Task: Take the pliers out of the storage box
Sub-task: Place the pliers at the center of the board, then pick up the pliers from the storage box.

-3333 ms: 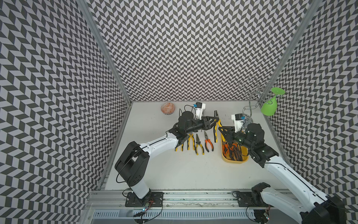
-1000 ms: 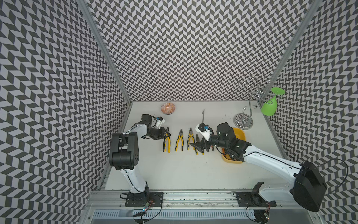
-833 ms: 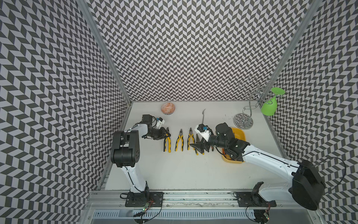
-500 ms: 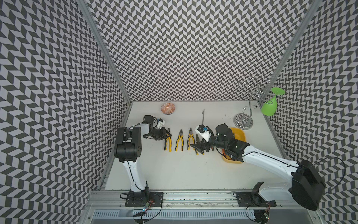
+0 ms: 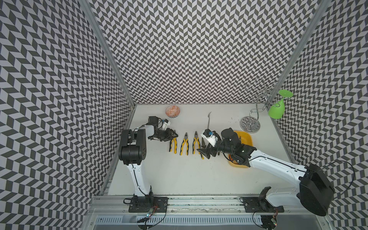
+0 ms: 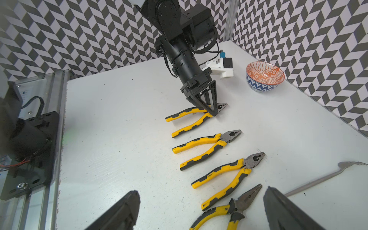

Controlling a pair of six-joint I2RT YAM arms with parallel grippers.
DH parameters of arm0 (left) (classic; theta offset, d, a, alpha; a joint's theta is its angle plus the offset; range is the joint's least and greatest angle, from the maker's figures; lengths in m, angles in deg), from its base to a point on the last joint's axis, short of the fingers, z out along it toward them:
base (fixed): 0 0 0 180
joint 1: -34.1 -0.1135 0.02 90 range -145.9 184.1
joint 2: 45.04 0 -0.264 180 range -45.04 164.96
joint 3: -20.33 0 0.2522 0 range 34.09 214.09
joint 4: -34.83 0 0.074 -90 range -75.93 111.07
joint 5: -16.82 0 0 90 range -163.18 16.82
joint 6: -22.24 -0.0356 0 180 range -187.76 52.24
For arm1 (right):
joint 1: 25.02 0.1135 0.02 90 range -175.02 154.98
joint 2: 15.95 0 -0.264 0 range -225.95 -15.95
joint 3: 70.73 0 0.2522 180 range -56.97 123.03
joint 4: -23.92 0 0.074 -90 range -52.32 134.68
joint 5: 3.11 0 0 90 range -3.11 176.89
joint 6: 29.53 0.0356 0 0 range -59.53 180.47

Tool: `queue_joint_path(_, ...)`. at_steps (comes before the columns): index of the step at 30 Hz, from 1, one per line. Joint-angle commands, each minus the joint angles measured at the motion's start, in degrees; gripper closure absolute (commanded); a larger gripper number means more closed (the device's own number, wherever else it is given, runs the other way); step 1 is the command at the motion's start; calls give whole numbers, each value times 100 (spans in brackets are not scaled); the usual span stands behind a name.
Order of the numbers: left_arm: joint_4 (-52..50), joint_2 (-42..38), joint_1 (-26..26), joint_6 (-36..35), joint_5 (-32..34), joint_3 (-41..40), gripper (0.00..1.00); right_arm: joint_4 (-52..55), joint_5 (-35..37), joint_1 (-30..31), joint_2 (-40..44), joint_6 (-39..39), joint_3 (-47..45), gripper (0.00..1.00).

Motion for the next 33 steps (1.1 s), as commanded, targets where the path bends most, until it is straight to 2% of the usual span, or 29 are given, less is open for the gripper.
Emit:
queue_joint_path(1, -112, 8, 27, -70, 644, -6, 45, -120, 469, 25, 172, 158, 50, 1)
queue_joint_path(6, -224, -72, 27, -47, 1085, -15, 12, -281, 1237, -32, 474, 370, -158, 1)
queue_joint_path(8, -279, -112, 32, -38, 1272, -15, 2, -273, 1431, -87, 561, 417, -178, 1)
queue_joint_path(13, -203, -392, 44, -36, 1471, -102, 2, -218, 1822, -404, 740, 976, -144, 1)
queue_joint_path(21, 781, -1773, 335, -524, 1434, -789, 2, 685, 2270, -1467, 914, 2317, -41, 1)
queue_joint_path(27, 1832, -2933, 1048, -999, 1656, -1498, 2, 1983, 2673, -2118, 868, 2712, 189, 2)
queue_joint_path(33, 2398, -3477, 1824, -1803, 1322, -1713, 2, 3210, 2467, -2463, 741, 2961, 461, 11)
